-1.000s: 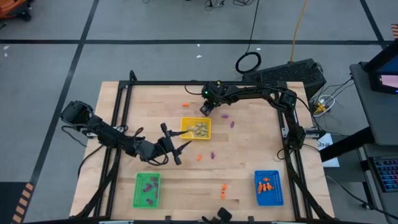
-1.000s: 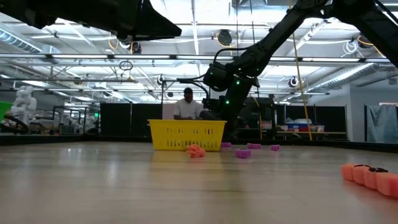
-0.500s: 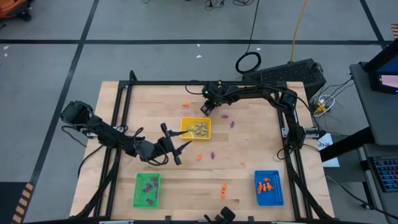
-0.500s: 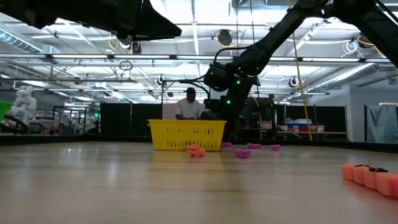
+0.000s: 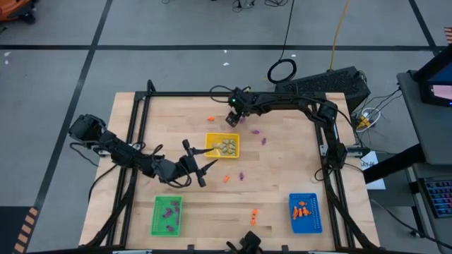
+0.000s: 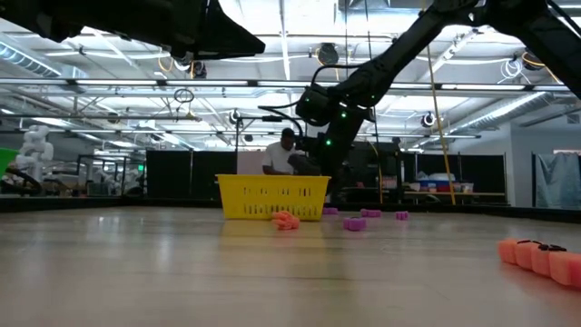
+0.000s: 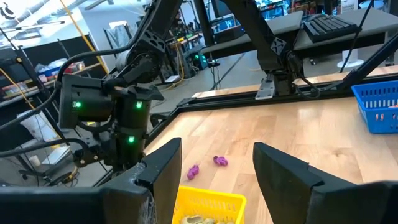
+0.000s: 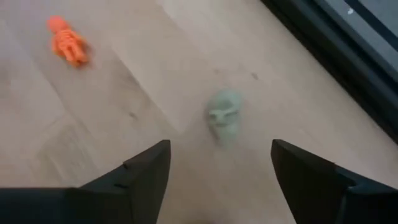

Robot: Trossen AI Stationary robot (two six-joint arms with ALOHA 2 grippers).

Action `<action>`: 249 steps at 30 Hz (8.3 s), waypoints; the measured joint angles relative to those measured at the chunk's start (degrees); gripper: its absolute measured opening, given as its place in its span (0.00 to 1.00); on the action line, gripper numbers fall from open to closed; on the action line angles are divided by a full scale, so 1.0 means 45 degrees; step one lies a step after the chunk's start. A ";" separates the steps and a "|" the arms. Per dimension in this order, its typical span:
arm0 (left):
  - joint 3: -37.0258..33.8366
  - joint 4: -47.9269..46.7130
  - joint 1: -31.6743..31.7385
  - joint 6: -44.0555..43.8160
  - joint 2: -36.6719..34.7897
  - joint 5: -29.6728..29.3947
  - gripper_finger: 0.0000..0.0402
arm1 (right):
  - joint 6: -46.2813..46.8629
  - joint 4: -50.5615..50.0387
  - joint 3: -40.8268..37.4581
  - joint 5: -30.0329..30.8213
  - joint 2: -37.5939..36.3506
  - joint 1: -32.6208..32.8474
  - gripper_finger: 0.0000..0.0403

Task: Sort Halloween decoration
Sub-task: Put the white skull toy in the yellow basket

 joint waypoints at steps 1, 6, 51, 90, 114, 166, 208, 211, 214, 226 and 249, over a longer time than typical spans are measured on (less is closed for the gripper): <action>0.0000 0.0000 0.0009 0.0000 0.0002 0.0000 0.50 | -0.0035 0.0033 0.0000 0.0003 0.0000 -0.0012 0.66; 0.0004 0.0000 0.0009 0.0000 -0.0002 0.0000 0.50 | -0.0228 0.1133 0.0005 -0.0027 0.0000 -0.0078 0.66; 0.0005 0.0034 0.0033 -0.0005 -0.0002 0.0131 0.50 | -0.0062 0.1934 0.0141 -0.1074 0.0981 -0.0062 0.31; 0.0005 -0.0054 0.0033 -0.0005 -0.0003 0.0121 0.50 | -0.1321 -0.1364 0.0155 -0.1224 -0.1567 0.0104 0.15; 0.0005 -0.0151 0.0033 -0.0019 -0.0002 0.0102 0.50 | 0.0265 0.5203 -0.8965 -0.3320 -1.1669 0.3328 0.14; 0.0005 0.0029 0.0281 -0.0134 -0.0001 0.0330 0.50 | -0.2517 2.0363 -1.3823 -0.2657 -0.8004 0.5618 0.15; 0.0005 0.0024 0.0281 -0.0126 -0.0003 0.0330 0.50 | -0.4408 2.0369 -1.3818 -0.2671 -0.8004 0.5618 0.15; 0.0005 0.0020 0.0281 -0.0126 -0.0003 0.0330 0.50 | -0.2553 2.0288 -1.3818 -0.2671 -0.8004 0.5618 0.15; 0.0005 0.0023 0.0281 -0.0126 -0.0002 0.0330 0.50 | -0.0924 2.0258 -1.3818 -0.2671 -0.8004 0.5618 0.15; 0.0005 0.0021 0.0281 -0.0131 -0.0003 0.0330 0.50 | 0.3185 2.0256 -1.3818 -0.2671 -0.8004 0.5618 0.15; 0.0005 0.0024 0.0281 -0.0126 -0.0003 0.0330 0.50 | 0.2814 1.9182 -1.3187 -0.2302 -0.7509 0.5618 0.15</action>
